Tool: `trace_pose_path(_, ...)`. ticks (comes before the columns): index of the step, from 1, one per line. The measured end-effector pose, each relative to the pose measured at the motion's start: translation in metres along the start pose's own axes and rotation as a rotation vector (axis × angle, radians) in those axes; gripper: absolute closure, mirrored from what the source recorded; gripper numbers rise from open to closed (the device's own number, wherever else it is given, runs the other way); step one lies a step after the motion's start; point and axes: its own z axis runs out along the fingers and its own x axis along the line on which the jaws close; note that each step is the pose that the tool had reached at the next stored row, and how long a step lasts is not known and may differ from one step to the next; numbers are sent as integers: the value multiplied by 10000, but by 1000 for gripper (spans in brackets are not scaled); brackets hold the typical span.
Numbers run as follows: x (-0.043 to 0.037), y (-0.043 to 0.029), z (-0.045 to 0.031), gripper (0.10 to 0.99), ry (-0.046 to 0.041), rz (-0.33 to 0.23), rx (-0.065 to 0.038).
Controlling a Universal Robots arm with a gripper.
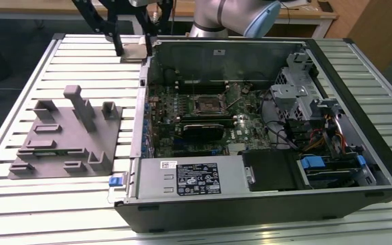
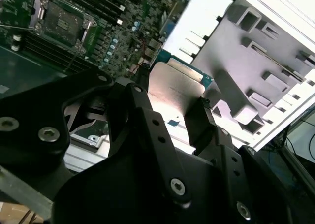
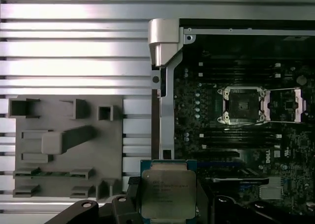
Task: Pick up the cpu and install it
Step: 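Pick up the cpu and move it towards the insertion slot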
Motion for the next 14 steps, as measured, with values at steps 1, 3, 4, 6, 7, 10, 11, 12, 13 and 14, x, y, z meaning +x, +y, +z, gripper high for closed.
trace_pose_path(1,-34,5,3,549,-1,0,0)
trace_pose_path(3,-101,12,10,549,-4,-1,-1)
trace_pose_path(4,-135,15,13,549,-5,-1,0)
trace_pose_path(6,-200,25,20,549,-7,0,0)
trace_pose_path(7,-235,33,24,549,-8,-1,0)
trace_pose_path(10,-339,57,36,549,-13,-1,-2)
trace_pose_path(11,-371,67,40,549,-14,0,-1)
trace_pose_path(12,-403,79,44,549,-14,-1,0)
trace_pose_path(13,-433,92,48,549,-15,-1,0)
trace_pose_path(14,-464,109,53,549,-17,-1,-1)
